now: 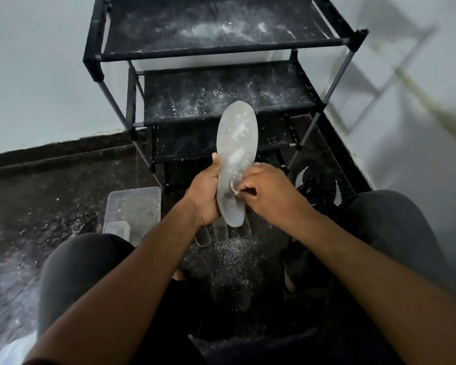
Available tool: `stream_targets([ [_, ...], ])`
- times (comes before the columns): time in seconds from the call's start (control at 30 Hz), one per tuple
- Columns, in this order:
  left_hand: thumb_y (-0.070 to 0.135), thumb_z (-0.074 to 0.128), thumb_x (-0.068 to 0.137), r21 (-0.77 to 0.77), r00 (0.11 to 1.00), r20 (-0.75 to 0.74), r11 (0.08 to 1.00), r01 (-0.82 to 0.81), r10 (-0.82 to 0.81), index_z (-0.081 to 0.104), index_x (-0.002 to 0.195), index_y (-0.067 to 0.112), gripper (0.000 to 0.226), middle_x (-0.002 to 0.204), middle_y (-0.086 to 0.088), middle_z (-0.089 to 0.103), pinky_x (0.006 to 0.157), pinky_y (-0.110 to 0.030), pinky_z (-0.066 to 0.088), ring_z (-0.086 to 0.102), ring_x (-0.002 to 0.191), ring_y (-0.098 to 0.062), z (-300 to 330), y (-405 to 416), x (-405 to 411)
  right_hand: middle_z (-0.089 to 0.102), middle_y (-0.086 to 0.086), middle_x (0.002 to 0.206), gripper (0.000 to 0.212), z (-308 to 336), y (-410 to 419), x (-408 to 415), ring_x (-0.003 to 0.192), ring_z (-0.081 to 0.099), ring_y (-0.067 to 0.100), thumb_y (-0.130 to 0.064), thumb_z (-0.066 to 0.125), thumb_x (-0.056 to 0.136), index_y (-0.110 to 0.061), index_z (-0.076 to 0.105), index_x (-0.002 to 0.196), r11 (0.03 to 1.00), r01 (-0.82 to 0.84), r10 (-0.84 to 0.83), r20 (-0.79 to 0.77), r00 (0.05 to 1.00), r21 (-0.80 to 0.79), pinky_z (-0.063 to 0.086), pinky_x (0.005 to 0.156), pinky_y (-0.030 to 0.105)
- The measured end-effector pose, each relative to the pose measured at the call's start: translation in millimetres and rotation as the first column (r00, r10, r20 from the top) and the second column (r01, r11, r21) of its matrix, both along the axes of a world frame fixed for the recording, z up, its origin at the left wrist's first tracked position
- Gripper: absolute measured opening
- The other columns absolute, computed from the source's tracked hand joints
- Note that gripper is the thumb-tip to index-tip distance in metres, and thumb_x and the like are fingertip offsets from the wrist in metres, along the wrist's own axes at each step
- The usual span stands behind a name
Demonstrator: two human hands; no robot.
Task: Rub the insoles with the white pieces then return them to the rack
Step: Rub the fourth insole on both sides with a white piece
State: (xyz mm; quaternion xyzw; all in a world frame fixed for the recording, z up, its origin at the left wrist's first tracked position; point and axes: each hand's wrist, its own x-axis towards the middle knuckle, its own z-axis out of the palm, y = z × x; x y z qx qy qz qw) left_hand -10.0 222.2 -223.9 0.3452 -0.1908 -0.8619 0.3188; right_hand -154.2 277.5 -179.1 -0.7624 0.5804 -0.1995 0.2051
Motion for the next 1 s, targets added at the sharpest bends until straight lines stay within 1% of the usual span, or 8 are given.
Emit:
stream_targets([
  [0.17, 0.058, 0.027, 0.107, 0.018, 0.999, 0.032, 1.0, -0.01, 0.01, 0.059, 0.131, 0.001, 0.07, 0.127, -0.021, 0.069, 0.096, -0.046, 0.059, 0.072, 0.109, -0.03, -1, 1, 2, 0.071, -0.009, 0.085, 0.007, 5, 6, 0, 0.083, 0.062, 0.004, -0.021, 0.079, 0.08, -0.018, 0.078, 0.086, 0.979, -0.033, 0.006, 0.132, 0.991, 0.201, 0.053, 0.081, 0.024],
  [0.3, 0.054, 0.035, 0.107, -0.018, 0.996, 0.094, 1.0, 0.011, -0.009, 0.062, 0.13, 0.005, 0.061, 0.111, -0.014, 0.074, 0.089, -0.041, 0.06, 0.072, 0.095, -0.024, 3, 3, -2, 0.066, -0.009, 0.09, 0.015, 9, 0, -10, 0.091, 0.046, 0.008, -0.027, 0.075, 0.083, -0.018, 0.077, 0.096, 0.996, 0.078, -0.078, -0.001, 0.997, -0.044, 0.042, 0.081, 0.023],
  [0.37, 0.05, 0.034, 0.109, -0.023, 0.991, 0.134, 1.0, 0.014, -0.011, 0.063, 0.126, 0.005, 0.057, 0.105, -0.013, 0.076, 0.085, -0.04, 0.061, 0.074, 0.091, -0.023, 4, 6, -4, 0.062, -0.01, 0.088, 0.012, 4, 1, -4, 0.091, 0.042, 0.005, -0.026, 0.076, 0.082, -0.019, 0.077, 0.092, 1.0, 0.022, -0.022, -0.062, 0.998, -0.002, 0.041, 0.082, 0.022],
  [0.53, 0.05, 0.038, 0.107, -0.043, 0.981, 0.194, 0.999, 0.03, -0.021, 0.06, 0.136, 0.004, 0.059, 0.124, -0.017, 0.071, 0.094, -0.043, 0.058, 0.07, 0.104, -0.027, 4, 7, -2, 0.07, -0.01, 0.086, 0.012, 12, 8, -8, 0.09, 0.051, 0.006, -0.021, 0.08, 0.077, -0.02, 0.079, 0.089, 0.998, 0.02, -0.029, 0.141, 0.99, 0.063, 0.044, 0.08, 0.016],
  [0.67, 0.049, 0.043, 0.105, -0.069, 0.982, 0.184, 0.996, 0.056, -0.042, 0.058, 0.139, 0.002, 0.06, 0.124, -0.02, 0.065, 0.103, -0.047, 0.049, 0.063, 0.105, -0.029, 7, 11, -8, 0.067, -0.01, 0.092, 0.013, 15, 2, -21, 0.092, 0.044, 0.007, -0.022, 0.074, 0.084, -0.017, 0.077, 0.095, 0.987, 0.093, -0.099, -0.035, 0.995, -0.131, 0.043, 0.084, 0.021],
  [0.77, 0.047, 0.04, 0.107, -0.052, 0.981, 0.192, 0.998, 0.037, -0.027, 0.06, 0.136, 0.001, 0.058, 0.12, -0.019, 0.068, 0.098, -0.047, 0.053, 0.068, 0.104, -0.03, 9, 12, -10, 0.06, -0.009, 0.088, 0.013, 6, 9, -11, 0.092, 0.043, 0.009, -0.027, 0.072, 0.085, -0.015, 0.076, 0.091, 0.999, -0.014, 0.009, -0.139, 0.99, -0.036, 0.045, 0.087, 0.029],
  [0.87, 0.05, 0.042, 0.106, -0.044, 0.977, 0.211, 0.999, 0.019, -0.009, 0.059, 0.136, 0.0, 0.061, 0.127, -0.023, 0.068, 0.107, -0.051, 0.05, 0.066, 0.118, -0.037, 10, 10, -5, 0.064, -0.009, 0.085, 0.012, 4, 15, -7, 0.089, 0.047, 0.01, -0.027, 0.074, 0.083, -0.017, 0.078, 0.089, 0.996, -0.085, 0.084, -0.038, 0.996, -0.016, 0.046, 0.082, 0.028],
  [1.0, 0.046, 0.056, 0.092, -0.085, 0.981, 0.193, 0.996, 0.007, 0.009, 0.063, 0.129, 0.002, 0.058, 0.101, -0.016, 0.069, 0.08, -0.038, 0.057, 0.066, 0.084, -0.024, 17, 13, -5, 0.07, -0.011, 0.088, 0.012, 17, 6, -27, 0.085, 0.047, 0.01, -0.024, 0.077, 0.082, -0.018, 0.078, 0.093, 0.968, 0.114, -0.116, 0.003, 0.993, -0.222, 0.044, 0.071, 0.023],
])
